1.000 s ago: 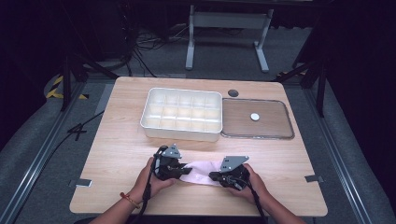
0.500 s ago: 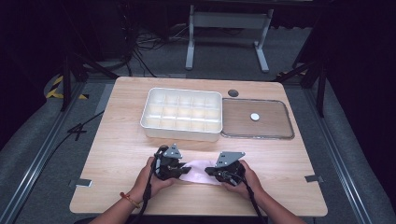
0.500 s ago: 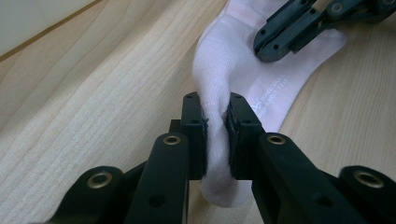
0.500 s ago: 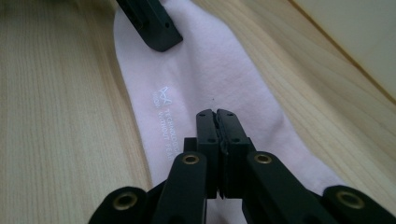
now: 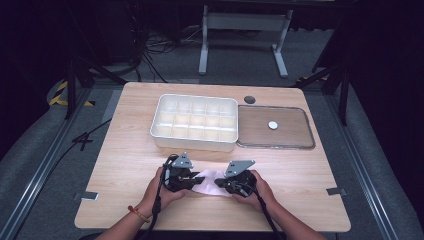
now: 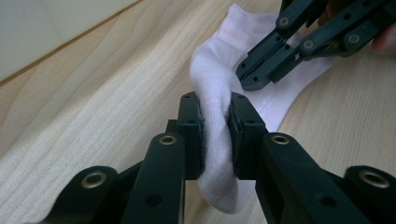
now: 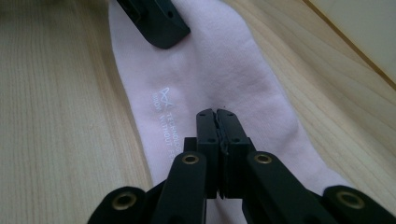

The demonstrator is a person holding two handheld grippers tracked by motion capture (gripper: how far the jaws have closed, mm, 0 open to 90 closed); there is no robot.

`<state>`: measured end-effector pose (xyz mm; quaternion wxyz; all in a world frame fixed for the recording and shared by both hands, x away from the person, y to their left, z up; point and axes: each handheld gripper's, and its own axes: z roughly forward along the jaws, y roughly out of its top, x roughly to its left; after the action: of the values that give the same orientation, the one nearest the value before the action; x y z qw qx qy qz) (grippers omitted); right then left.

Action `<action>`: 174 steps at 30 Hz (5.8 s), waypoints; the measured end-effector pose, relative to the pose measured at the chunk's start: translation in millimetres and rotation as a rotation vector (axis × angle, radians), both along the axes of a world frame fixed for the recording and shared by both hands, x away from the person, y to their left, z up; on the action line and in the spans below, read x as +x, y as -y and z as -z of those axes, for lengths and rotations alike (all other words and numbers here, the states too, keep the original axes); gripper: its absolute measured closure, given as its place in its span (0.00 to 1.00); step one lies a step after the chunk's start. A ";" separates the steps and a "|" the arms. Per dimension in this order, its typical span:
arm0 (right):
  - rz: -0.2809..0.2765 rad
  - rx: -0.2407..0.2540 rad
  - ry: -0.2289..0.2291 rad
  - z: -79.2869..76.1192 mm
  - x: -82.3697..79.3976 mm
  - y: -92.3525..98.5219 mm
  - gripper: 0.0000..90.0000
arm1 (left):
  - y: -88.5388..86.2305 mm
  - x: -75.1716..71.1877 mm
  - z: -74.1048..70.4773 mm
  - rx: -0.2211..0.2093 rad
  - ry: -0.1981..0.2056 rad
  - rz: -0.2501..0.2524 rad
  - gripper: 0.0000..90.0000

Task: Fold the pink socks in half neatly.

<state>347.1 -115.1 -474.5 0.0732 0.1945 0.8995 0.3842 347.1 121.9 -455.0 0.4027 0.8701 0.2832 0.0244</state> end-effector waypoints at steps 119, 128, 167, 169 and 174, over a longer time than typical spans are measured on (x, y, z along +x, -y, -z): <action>0.090 -0.084 0.005 -9.2 11.3 52.1 0.94 | 84.9 4.6 -5.1 0.215 0.105 0.072 0.81; 0.090 -0.087 0.002 -8.4 11.0 52.0 0.94 | 83.4 2.9 -8.3 0.173 0.112 0.069 0.70; 0.091 -0.080 0.003 -6.9 11.8 53.4 0.93 | 69.8 -7.3 11.8 0.146 0.070 0.172 0.84; 0.094 -0.084 0.008 -7.2 11.8 53.3 0.91 | 69.3 -7.0 12.4 0.137 0.061 0.167 0.84; 0.104 -0.019 0.069 -23.9 4.7 54.3 0.94 | 68.2 -7.3 13.3 0.123 0.059 0.164 0.80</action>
<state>351.7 -169.4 -450.6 0.1258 0.2271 0.8887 0.3780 339.7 53.7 -468.2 0.3573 0.9123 0.1972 0.0343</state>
